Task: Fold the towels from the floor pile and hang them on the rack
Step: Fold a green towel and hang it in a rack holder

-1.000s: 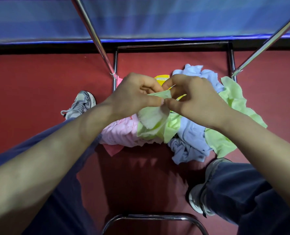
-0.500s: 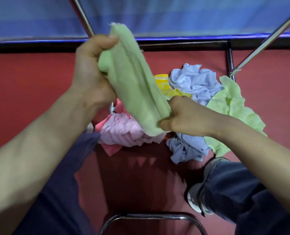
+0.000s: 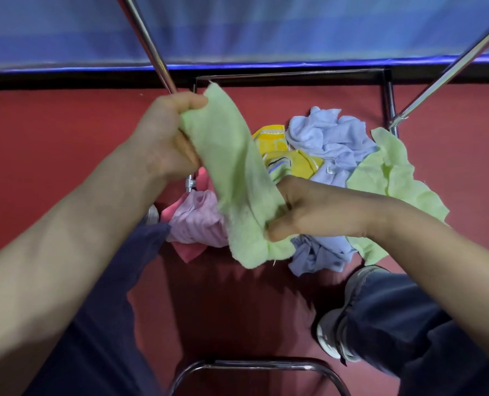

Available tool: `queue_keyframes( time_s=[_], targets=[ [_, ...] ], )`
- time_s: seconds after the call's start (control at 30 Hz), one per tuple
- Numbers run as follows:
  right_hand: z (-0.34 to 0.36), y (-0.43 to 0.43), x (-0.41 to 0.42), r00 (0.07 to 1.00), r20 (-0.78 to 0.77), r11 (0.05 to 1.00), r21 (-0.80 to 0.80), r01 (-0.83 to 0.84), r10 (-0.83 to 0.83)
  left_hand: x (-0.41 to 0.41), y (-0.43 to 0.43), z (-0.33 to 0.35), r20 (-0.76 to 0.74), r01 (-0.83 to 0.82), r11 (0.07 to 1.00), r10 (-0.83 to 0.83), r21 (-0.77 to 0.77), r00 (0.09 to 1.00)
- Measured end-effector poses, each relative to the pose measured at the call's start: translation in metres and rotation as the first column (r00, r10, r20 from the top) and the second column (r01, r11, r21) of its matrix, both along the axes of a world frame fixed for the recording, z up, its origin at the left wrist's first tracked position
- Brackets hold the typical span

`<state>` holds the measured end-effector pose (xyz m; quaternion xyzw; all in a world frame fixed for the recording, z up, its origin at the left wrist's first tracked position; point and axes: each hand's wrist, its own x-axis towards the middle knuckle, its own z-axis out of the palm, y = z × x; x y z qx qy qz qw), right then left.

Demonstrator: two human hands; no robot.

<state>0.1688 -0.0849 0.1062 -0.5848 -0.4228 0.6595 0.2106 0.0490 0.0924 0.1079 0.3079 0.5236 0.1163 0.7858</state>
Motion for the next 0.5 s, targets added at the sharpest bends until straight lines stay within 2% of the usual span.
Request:
queue_keyframes(
  time_s=[0.07,0.13,0.2,0.27,0.33,0.4,0.5],
  targets=[
    [0.001,0.001,0.002,0.995,-0.050,0.996,0.025,0.085,-0.083,0.001,-0.003,-0.004,-0.065,0.057,0.998,-0.057,-0.001,0.996],
    [0.003,0.005,0.005,0.966,-0.071,0.966,0.043,0.253,-0.250,0.004,-0.008,-0.007,-0.112,0.125,0.991,-0.119,0.046,0.986],
    [0.001,0.009,0.007,0.877,-0.112,0.881,0.018,0.472,-0.467,0.007,-0.015,-0.006,-0.157,0.206,0.965,-0.181,0.163,0.971],
    [0.001,0.014,0.011,0.744,-0.143,0.755,-0.049,0.654,-0.653,0.007,-0.022,-0.004,-0.190,0.328,0.900,-0.282,0.288,0.940],
    [-0.001,0.017,0.015,0.628,-0.161,0.647,-0.127,0.752,-0.761,0.008,-0.030,-0.003,-0.203,0.407,0.829,-0.354,0.384,0.913],
    [-0.003,0.017,0.019,0.524,-0.200,0.559,-0.214,0.801,-0.828,0.009,-0.035,-0.004,-0.227,0.393,0.742,-0.321,0.543,0.919],
    [-0.004,0.017,0.020,0.394,-0.303,0.480,-0.303,0.823,-0.868,0.010,-0.035,-0.006,-0.222,0.326,0.571,-0.247,0.753,0.943]
  ],
)
